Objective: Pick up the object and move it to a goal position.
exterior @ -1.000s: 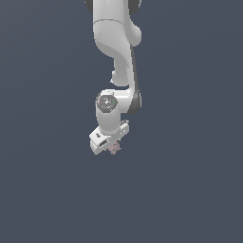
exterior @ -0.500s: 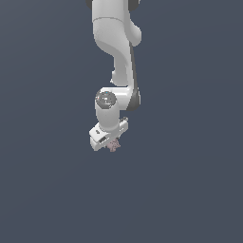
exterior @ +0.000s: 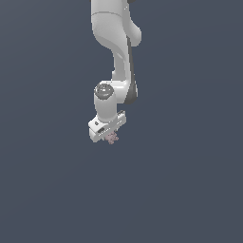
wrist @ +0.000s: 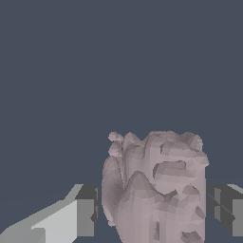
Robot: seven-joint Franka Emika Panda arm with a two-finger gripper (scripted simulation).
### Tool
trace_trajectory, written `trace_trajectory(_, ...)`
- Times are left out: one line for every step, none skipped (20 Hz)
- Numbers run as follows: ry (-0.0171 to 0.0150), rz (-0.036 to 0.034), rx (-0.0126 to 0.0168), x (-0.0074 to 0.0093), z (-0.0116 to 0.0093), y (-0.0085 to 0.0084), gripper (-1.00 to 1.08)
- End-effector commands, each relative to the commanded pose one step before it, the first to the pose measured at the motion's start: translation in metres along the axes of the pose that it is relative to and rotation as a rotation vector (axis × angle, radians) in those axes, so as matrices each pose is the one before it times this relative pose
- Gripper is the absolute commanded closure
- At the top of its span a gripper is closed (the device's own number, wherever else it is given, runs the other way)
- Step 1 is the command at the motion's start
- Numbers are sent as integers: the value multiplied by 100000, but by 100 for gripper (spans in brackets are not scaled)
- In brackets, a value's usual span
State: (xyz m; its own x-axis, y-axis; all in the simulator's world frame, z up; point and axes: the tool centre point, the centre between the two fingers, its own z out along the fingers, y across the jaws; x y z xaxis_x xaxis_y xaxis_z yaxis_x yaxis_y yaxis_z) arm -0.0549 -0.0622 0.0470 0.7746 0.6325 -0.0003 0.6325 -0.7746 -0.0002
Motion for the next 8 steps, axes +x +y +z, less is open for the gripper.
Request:
trace_trajectory(29,-24,-25,-796,-58,-382,108)
trace_trajectory(0,0,0,-233,-14,-104,108)
trace_trajectory(0,0,0,-198,-12,-85,108)
trace_trajectory(0,0,0,-163,-10,-67,108)
trace_trajectory(0,0,0,-128,-8,-49,108)
trace_trajectory(0,0,0,-92,-6,-33,108)
trace_trajectory(0,0,0,-55,-3,-18,108)
trace_trajectory(0,0,0,-18,-1,-5,108)
